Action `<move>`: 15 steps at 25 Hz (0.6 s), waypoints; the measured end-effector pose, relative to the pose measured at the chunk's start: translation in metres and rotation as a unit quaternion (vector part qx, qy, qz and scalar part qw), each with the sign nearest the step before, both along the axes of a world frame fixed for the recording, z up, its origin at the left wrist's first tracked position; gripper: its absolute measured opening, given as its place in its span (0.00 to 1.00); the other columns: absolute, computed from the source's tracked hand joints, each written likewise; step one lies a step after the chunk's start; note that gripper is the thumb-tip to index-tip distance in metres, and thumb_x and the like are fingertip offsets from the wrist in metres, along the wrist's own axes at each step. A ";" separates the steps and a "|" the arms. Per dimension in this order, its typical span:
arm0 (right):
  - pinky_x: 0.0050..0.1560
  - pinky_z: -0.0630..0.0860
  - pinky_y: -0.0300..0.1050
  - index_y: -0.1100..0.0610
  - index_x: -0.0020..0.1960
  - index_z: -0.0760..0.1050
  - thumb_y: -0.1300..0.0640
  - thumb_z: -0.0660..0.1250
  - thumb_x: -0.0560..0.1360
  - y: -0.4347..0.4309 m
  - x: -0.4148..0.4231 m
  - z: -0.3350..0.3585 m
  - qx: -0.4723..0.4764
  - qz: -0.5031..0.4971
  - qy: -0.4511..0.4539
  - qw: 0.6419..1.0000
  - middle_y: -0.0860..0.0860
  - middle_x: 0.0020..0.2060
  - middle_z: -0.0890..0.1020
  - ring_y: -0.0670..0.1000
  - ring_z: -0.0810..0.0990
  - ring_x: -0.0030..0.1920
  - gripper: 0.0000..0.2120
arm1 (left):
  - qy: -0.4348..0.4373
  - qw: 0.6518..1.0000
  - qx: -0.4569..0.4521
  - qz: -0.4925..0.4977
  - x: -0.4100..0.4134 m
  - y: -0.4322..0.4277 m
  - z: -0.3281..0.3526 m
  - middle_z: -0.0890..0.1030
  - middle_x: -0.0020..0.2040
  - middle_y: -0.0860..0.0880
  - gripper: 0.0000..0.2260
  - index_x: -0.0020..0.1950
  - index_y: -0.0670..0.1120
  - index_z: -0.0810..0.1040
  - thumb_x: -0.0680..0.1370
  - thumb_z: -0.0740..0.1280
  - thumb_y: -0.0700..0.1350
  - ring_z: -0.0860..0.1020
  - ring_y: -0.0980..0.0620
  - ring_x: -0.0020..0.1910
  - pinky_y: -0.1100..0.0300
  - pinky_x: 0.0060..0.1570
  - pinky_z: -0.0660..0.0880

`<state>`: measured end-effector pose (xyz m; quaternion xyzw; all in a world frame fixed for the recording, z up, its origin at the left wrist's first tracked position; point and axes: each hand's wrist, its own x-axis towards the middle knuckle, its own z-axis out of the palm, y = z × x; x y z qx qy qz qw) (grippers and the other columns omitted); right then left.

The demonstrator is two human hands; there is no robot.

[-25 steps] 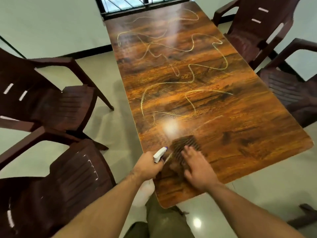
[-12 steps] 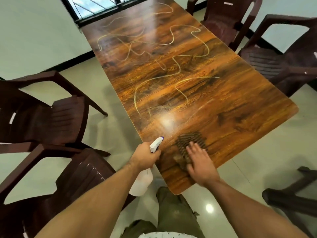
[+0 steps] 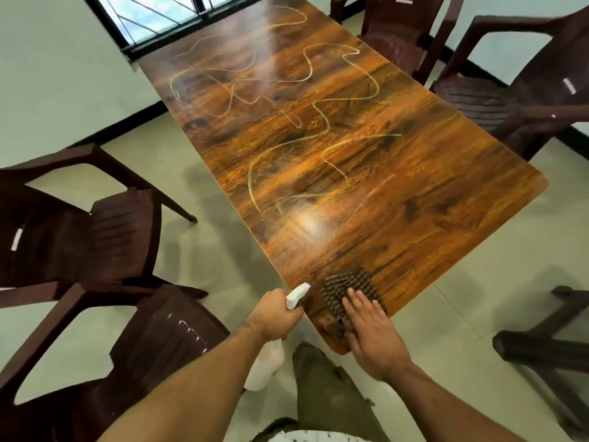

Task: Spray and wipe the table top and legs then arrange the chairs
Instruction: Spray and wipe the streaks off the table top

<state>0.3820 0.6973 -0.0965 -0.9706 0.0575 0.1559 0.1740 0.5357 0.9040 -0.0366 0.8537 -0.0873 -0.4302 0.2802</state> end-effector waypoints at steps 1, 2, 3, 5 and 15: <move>0.78 0.36 0.47 0.51 0.82 0.43 0.42 0.46 0.80 0.002 0.020 -0.002 -0.014 -0.080 0.002 0.997 0.48 0.81 0.41 0.50 0.39 0.81 0.33 | -0.005 1.000 0.001 -0.002 0.009 -0.003 -0.002 0.82 0.41 0.44 0.09 0.50 0.43 0.78 0.78 0.66 0.48 0.82 0.46 0.32 0.53 0.32 0.82; 0.79 0.37 0.49 0.54 0.82 0.44 0.42 0.46 0.80 0.008 0.046 -0.003 -0.019 -0.157 0.012 0.987 0.50 0.81 0.43 0.52 0.40 0.81 0.34 | -0.007 1.000 -0.001 0.004 0.018 -0.005 -0.001 0.83 0.41 0.44 0.10 0.49 0.43 0.79 0.76 0.66 0.50 0.83 0.46 0.33 0.49 0.34 0.83; 0.79 0.39 0.51 0.56 0.82 0.45 0.43 0.47 0.81 0.015 0.073 -0.003 -0.017 -0.241 0.024 0.970 0.53 0.81 0.44 0.53 0.41 0.81 0.34 | -0.011 1.000 -0.003 0.007 0.027 -0.006 0.000 0.83 0.42 0.44 0.12 0.49 0.44 0.80 0.75 0.66 0.52 0.83 0.45 0.36 0.46 0.36 0.83; 0.79 0.40 0.54 0.58 0.82 0.45 0.45 0.52 0.82 0.029 0.119 0.002 0.000 -0.343 0.056 0.938 0.56 0.81 0.43 0.56 0.40 0.81 0.34 | -0.020 1.000 -0.002 0.006 0.046 -0.012 0.002 0.84 0.43 0.44 0.14 0.49 0.44 0.81 0.73 0.66 0.53 0.83 0.44 0.38 0.42 0.39 0.83; 0.79 0.37 0.51 0.52 0.82 0.43 0.45 0.54 0.81 -0.005 0.133 0.013 -0.031 -0.127 0.063 0.989 0.50 0.80 0.39 0.52 0.39 0.80 0.35 | -0.025 0.999 0.006 -0.047 0.121 -0.030 0.016 0.84 0.40 0.37 0.11 0.45 0.35 0.81 0.79 0.66 0.43 0.78 0.50 0.25 0.54 0.29 0.79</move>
